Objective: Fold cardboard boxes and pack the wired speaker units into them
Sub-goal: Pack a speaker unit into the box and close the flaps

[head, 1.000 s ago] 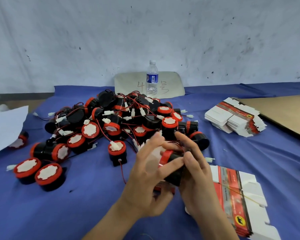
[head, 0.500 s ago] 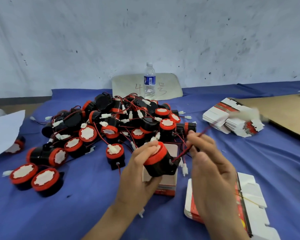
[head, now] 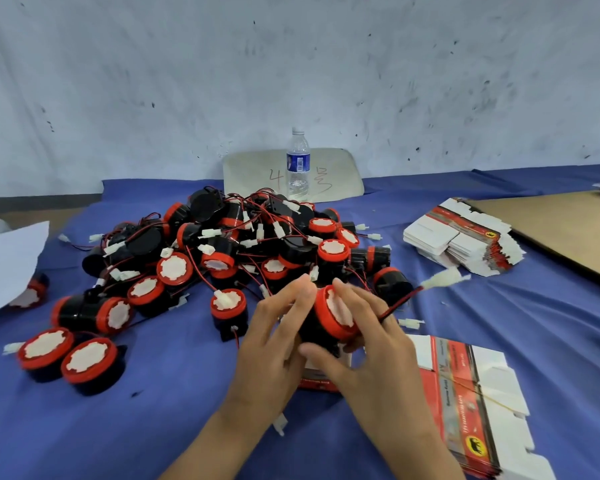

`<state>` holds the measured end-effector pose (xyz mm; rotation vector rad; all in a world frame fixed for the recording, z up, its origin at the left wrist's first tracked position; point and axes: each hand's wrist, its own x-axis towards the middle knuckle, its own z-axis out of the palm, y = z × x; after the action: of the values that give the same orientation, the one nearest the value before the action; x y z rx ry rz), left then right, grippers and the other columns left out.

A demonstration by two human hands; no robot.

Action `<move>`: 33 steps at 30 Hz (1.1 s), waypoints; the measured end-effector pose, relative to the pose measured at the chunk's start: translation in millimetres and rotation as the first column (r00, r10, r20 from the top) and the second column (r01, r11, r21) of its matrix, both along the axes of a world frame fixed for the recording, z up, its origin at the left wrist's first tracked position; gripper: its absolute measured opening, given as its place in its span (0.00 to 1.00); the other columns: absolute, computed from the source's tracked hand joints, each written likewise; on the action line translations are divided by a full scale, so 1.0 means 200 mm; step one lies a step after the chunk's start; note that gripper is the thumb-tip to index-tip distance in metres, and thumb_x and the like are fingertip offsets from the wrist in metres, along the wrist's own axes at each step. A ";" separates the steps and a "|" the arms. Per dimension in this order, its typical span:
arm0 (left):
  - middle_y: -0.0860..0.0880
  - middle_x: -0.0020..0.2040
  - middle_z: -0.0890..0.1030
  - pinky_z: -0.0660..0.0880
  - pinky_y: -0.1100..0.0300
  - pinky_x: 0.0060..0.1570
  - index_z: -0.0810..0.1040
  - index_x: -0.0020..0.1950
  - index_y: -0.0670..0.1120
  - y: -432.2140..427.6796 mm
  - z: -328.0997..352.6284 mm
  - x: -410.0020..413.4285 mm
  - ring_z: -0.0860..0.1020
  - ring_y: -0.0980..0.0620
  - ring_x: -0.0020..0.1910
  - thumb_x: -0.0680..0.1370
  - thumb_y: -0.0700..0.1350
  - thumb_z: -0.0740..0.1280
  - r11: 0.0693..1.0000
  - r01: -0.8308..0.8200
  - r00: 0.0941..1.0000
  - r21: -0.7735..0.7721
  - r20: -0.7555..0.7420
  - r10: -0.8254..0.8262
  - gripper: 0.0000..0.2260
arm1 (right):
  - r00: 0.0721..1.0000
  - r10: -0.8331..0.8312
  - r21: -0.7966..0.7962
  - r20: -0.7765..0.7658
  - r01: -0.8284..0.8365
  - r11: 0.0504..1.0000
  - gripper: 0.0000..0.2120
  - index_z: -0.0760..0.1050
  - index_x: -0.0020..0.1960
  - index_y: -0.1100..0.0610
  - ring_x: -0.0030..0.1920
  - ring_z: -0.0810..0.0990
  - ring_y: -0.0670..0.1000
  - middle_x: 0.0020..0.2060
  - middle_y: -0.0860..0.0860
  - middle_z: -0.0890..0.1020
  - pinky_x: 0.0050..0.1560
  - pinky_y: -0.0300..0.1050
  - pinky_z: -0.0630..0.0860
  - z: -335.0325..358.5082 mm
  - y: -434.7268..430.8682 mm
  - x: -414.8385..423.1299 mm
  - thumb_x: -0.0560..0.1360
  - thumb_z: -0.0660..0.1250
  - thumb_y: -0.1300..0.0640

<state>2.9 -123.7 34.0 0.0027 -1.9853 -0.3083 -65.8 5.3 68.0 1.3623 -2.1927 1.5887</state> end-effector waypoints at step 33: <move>0.61 0.65 0.72 0.68 0.65 0.64 0.57 0.75 0.58 0.05 -0.13 -0.09 0.71 0.66 0.64 0.79 0.33 0.60 0.497 0.006 0.929 0.868 0.180 -0.324 0.30 | 0.975 -0.223 -0.394 0.025 0.214 0.894 0.26 0.66 0.69 0.37 0.44 0.81 0.42 0.43 0.40 0.81 0.41 0.29 0.73 -0.06 -0.01 -0.06 0.76 0.64 0.58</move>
<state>-15.3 -114.5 8.4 0.5419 -1.9355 -1.5125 -78.2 4.3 55.3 0.9726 -1.8000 1.7898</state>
